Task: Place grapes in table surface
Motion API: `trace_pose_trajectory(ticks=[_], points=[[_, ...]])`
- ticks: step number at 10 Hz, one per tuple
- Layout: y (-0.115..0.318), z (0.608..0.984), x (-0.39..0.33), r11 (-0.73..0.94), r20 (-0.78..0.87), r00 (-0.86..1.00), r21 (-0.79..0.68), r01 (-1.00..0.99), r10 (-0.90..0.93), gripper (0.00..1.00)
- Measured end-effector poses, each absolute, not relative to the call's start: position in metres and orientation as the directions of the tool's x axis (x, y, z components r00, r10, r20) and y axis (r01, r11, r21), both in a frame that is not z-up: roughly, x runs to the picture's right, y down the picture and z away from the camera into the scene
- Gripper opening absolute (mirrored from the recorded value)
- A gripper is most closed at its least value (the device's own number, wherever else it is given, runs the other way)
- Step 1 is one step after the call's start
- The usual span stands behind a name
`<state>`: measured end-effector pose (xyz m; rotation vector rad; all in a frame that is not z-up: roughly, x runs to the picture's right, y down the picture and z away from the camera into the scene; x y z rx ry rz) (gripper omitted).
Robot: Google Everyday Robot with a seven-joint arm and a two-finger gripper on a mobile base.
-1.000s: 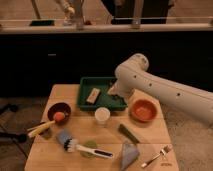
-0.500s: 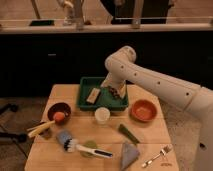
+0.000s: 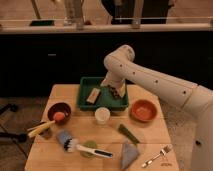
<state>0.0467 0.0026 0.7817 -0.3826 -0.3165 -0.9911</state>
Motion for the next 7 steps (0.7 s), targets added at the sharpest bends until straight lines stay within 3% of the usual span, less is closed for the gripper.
trace_pose_trajectory(ticks=[2,5,7], points=[[0.000,0.781,0.049,0.486,0.397,0.487,-0.112,0.867,-0.778,0.80],[-0.016,0.790,0.058,0.459,0.309,0.411,0.098,0.883,-0.858,0.80],[-0.027,0.800,0.060,0.424,0.289,0.374,0.134,0.896,-0.882,0.80]])
